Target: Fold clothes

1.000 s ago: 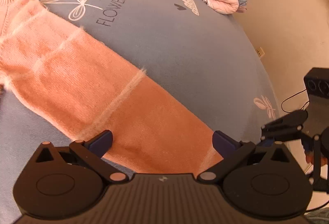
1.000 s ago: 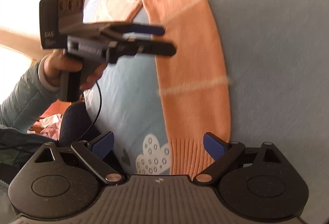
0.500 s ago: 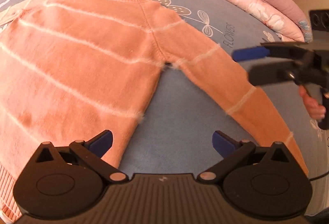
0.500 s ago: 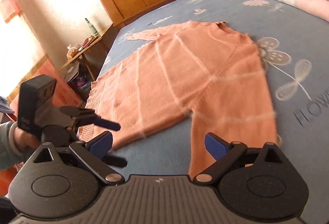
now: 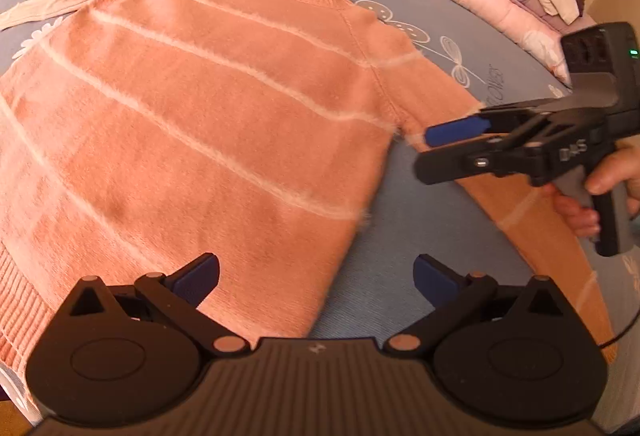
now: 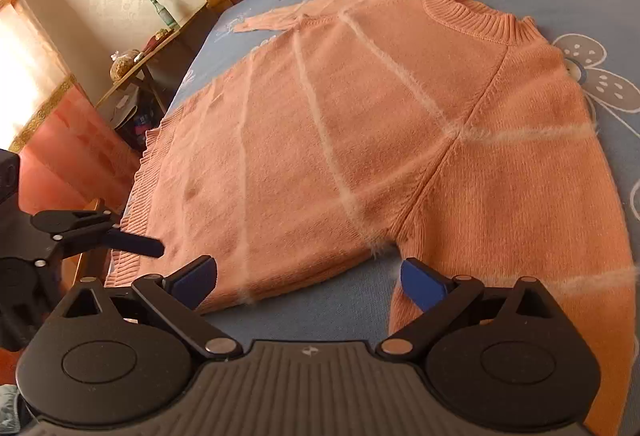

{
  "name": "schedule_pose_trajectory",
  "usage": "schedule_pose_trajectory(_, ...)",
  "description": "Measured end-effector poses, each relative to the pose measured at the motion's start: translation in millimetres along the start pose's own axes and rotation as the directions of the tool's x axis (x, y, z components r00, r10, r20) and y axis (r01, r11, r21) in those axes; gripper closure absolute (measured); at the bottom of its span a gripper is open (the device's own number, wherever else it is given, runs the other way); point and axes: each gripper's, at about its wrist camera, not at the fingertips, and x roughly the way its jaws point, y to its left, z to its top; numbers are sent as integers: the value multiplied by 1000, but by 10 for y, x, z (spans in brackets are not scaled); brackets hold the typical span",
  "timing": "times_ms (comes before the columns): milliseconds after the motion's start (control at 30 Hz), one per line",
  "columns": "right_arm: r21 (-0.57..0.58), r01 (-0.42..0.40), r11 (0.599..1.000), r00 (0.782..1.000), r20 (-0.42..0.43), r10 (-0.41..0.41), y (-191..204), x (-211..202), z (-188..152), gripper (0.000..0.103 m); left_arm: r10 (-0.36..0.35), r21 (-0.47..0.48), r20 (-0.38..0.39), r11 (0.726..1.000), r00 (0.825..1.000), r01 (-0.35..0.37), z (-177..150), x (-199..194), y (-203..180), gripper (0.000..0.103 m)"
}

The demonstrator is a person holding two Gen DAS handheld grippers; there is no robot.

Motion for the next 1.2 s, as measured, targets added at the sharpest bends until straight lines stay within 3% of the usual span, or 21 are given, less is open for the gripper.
schedule_pose_trajectory(67, 35, -14, 999, 999, 42, 13, 20, -112, -63, 2, -21, -41, -14, 999, 1000, 21, -9, 71, 103, 1)
schedule_pose_trajectory(167, 107, 4, 994, 1000, 12, -5, -3, -106, -195, 2, -35, -115, -56, 993, 998, 28, -101, 234, 245, 1)
schedule_pose_trajectory(200, 130, 9, 991, 1000, -4, -8, -22, -90, -246, 2, -31, -106, -24, 994, 999, 28, -127, 201, 236, 1)
schedule_pose_trajectory(333, 167, -21, 986, 999, 35, 15, 26, -188, -290, 2, -18, -100, -24, 995, 1000, 15, -144, 88, 194, 1)
schedule_pose_trajectory(400, 185, -47, 982, 997, 71, 35, 76, -234, -240, 2, -20, -105, 3, 994, 1000, 20, -166, 0, 196, 1)
schedule_pose_trajectory(500, 166, -80, 983, 993, 96, 65, 186, -172, -70, 2, -47, -153, -42, 987, 998, 40, -250, 73, 263, 1)
schedule_pose_trajectory(700, 159, -160, 974, 983, 110, 144, 365, 333, 313, 2, -24, -101, -73, 995, 997, 17, -373, 85, 158, 1)
schedule_pose_trajectory(833, 280, -158, 947, 985, -15, 169, 301, 782, 217, 1, -28, -117, -54, 993, 998, 22, -427, -71, 137, 1)
schedule_pose_trajectory(967, 339, -214, 916, 974, 8, 224, 300, 667, 108, 1, 13, -136, -49, 991, 999, -19, -496, -209, 199, 1)
schedule_pose_trajectory(1100, 414, -373, 831, 923, 68, 380, 388, 624, 53, 1, 44, -157, -57, 986, 997, -53, -542, -278, 291, 1)
schedule_pose_trajectory(1133, 427, -380, 820, 918, 62, 393, 410, 689, 16, 1, 56, -163, -61, 984, 997, -65, -555, -288, 307, 1)
schedule_pose_trajectory(1200, 453, -318, 833, 934, -1, 357, 421, 853, -98, 1, 67, -180, -59, 981, 996, -77, -573, -309, 330, 1)
